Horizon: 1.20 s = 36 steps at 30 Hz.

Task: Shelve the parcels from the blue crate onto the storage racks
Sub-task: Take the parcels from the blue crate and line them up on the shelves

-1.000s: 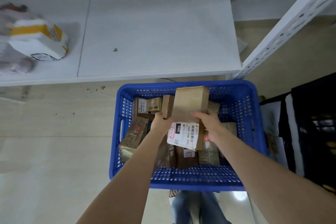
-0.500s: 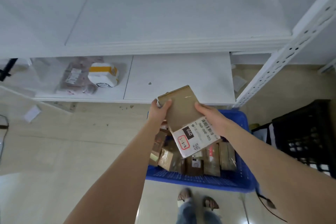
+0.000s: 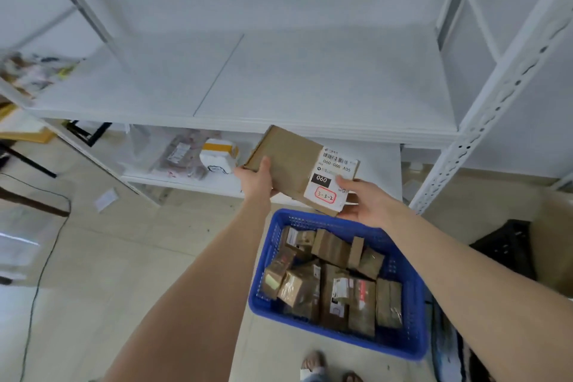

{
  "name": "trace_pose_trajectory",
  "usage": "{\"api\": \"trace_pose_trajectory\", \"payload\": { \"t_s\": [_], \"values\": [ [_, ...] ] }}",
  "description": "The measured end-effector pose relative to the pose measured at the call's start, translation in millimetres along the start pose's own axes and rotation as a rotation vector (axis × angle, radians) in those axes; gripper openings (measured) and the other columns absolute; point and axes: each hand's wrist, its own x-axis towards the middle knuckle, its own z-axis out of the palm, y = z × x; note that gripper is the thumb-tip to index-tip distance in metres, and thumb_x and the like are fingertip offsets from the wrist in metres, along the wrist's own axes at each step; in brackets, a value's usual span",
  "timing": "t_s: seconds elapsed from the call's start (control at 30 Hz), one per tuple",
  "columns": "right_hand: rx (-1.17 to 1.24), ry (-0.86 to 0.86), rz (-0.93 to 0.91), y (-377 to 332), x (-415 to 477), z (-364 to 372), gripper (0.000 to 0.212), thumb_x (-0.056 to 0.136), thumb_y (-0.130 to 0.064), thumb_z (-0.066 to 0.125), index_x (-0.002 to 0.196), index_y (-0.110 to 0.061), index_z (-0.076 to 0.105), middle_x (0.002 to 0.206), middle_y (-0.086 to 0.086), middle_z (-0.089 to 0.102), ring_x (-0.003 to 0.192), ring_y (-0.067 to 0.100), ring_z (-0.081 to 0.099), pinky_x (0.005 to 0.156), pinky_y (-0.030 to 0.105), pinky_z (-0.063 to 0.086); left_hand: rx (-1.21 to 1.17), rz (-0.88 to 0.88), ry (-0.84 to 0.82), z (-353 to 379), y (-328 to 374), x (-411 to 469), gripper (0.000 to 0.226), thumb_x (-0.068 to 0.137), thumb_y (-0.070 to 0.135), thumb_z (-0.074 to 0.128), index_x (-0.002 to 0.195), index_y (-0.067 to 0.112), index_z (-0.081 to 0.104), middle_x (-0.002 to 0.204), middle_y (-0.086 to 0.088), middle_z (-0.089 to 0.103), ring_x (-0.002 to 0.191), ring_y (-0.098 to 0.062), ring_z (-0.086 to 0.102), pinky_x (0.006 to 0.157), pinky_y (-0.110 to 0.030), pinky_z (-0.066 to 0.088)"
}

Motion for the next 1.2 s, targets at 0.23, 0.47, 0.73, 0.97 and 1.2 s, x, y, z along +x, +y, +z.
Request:
{"api": "trace_pose_trajectory", "payload": {
  "t_s": [0.23, 0.47, 0.73, 0.97, 1.2],
  "values": [
    [-0.107, -0.007, -0.148, -41.0, -23.4, 12.1, 0.031, 0.091, -0.021, 0.063, 0.12, -0.023, 0.057, 0.104, 0.004, 0.07, 0.095, 0.025, 0.066, 0.08, 0.042, 0.055, 0.213, 0.152, 0.034, -22.8, 35.1, -19.6, 0.064, 0.081, 0.039, 0.069, 0.135, 0.012, 0.046, 0.128, -0.006, 0.057, 0.114, -0.027, 0.055, 0.099, -0.043, 0.047],
    [-0.156, 0.01, -0.238, -62.6, -41.5, 25.7, 0.03, 0.09, -0.024, 0.065, 0.119, -0.024, 0.059, 0.101, 0.002, 0.071, 0.096, 0.025, 0.066, 0.085, 0.042, 0.054, 0.218, 0.254, 0.088, -27.4, 59.6, -43.3, 0.053, 0.083, 0.037, 0.068, 0.125, 0.006, 0.055, 0.117, -0.009, 0.063, 0.108, -0.03, 0.059, 0.093, -0.041, 0.052],
    [-0.125, 0.022, -0.282, -73.9, -57.9, 42.6, 0.033, 0.089, -0.026, 0.065, 0.121, -0.024, 0.059, 0.099, 0.002, 0.071, 0.093, 0.023, 0.066, 0.079, 0.037, 0.053, 0.205, 0.31, 0.1, -34.4, 80.0, -55.9, 0.041, 0.086, 0.032, 0.064, 0.117, 0.006, 0.057, 0.108, -0.008, 0.062, 0.104, -0.03, 0.06, 0.094, -0.043, 0.051],
    [-0.121, 0.068, -0.32, -79.3, -66.6, 67.2, 0.028, 0.09, -0.033, 0.064, 0.113, -0.018, 0.059, 0.09, 0.0, 0.069, 0.08, 0.018, 0.065, 0.064, 0.03, 0.049, 0.249, 0.361, 0.103, -48.2, 96.7, -54.8, 0.037, 0.09, 0.032, 0.059, 0.12, 0.011, 0.056, 0.097, -0.002, 0.056, 0.103, -0.029, 0.059, 0.092, -0.041, 0.052],
    [-0.076, 0.155, -0.388, -78.5, -66.8, 114.0, 0.018, 0.09, -0.028, 0.065, 0.103, -0.016, 0.06, 0.082, -0.001, 0.067, 0.071, 0.017, 0.064, 0.062, 0.029, 0.051, 0.416, 0.413, 0.098, -80.7, 122.7, -37.5, 0.032, 0.093, 0.025, 0.05, 0.121, 0.011, 0.057, 0.101, -0.001, 0.058, 0.104, -0.026, 0.055, 0.088, -0.034, 0.044]
  ]
}}
